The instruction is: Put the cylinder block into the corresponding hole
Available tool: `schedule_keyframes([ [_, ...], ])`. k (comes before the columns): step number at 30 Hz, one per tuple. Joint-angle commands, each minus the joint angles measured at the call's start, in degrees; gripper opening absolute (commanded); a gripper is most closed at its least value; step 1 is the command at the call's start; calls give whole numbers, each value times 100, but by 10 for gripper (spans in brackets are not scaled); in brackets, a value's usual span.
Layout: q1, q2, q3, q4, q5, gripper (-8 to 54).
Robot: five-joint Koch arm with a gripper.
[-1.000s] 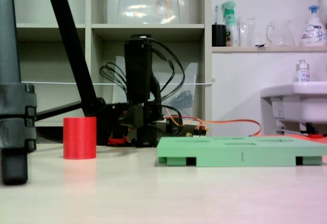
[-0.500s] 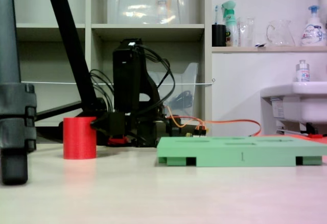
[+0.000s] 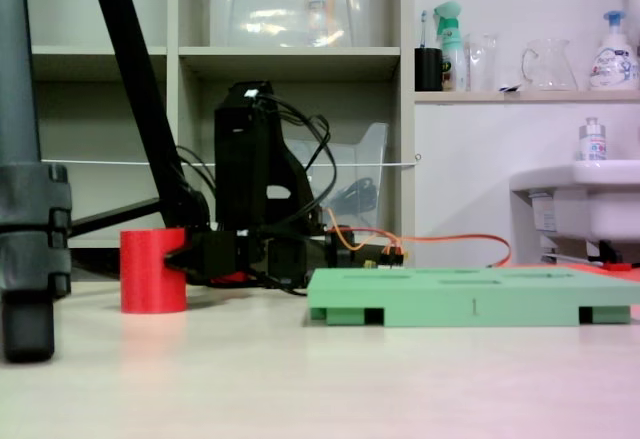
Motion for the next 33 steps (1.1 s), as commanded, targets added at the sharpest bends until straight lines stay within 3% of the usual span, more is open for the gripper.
schedule_keyframes([
  [1, -18, 237, 114, -123, 70, 265],
  [9, -387, 2048, 1169, 53, 97, 233],
  [14, -1310, 5265, 1433, 3428, 9, 233],
  [16, -1863, 5722, 1415, 3788, 9, 233],
  [22, -3393, 5581, 1274, 3779, -18, 234],
  [33, -4131, 3270, 220, 2355, 9, 234],
])
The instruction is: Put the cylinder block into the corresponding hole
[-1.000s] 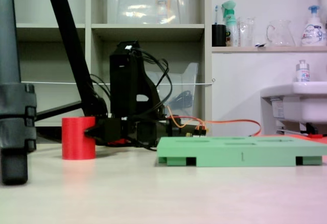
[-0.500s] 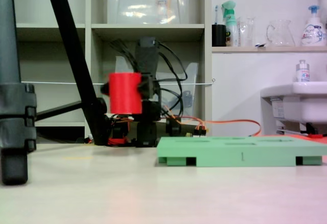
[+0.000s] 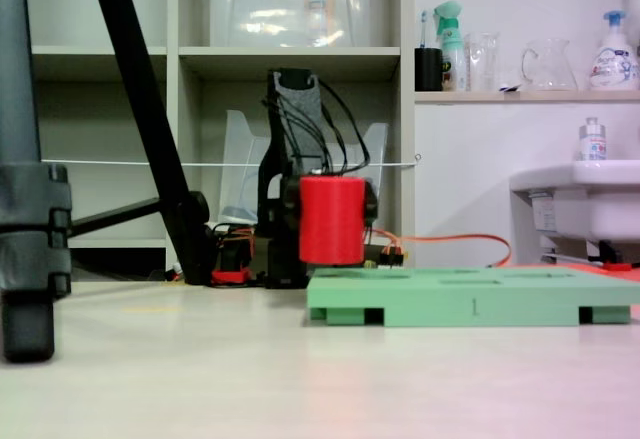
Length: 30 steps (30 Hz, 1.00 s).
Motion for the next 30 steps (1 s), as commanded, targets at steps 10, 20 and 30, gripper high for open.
schedule_keyframes([
  [10, -712, -571, -589, -932, 88, 236],
  [20, -809, -1063, -905, -940, 70, 238],
  [30, -861, -2057, -1099, -1802, 70, 359],
])
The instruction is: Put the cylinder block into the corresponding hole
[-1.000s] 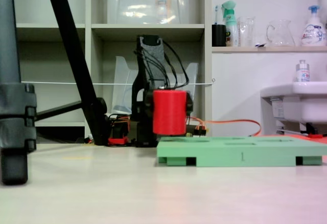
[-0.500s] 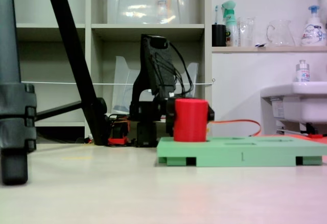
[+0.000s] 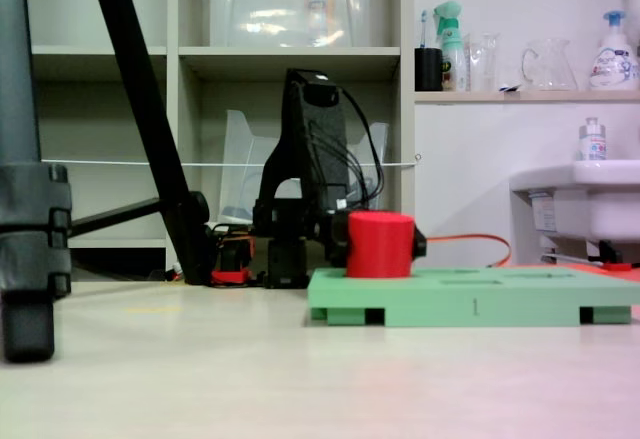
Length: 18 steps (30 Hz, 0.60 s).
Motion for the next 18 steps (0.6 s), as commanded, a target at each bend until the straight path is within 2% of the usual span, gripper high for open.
schedule_keyframes([
  [1, -114, -211, -352, -870, 70, 381],
  [3, -158, -229, -299, -888, 79, 403],
  [6, -176, 53, -132, -387, 35, 522],
  [12, -176, 633, 492, -35, -158, 523],
  [15, -167, 1767, 1028, 360, -272, 520],
  [18, -167, 3683, 1178, 2540, -527, 520],
])
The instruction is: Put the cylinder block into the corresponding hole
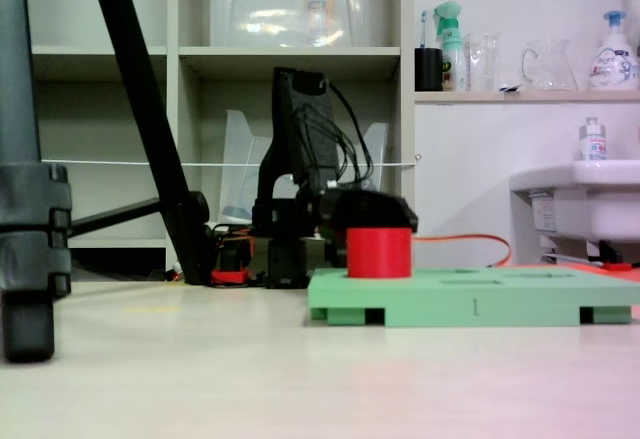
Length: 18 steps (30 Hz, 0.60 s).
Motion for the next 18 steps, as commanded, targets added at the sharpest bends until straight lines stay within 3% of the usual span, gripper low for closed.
schedule_keyframes([
  [1, -53, 1529, -62, 1749, -334, 519],
  [3, 79, 2584, -141, 3146, -905, 505],
  [8, 765, 4025, -360, 5150, -3023, 336],
  [13, 1556, 3920, -492, 5414, -4772, 344],
  [18, 2259, 3867, -123, 5344, -7418, 343],
])
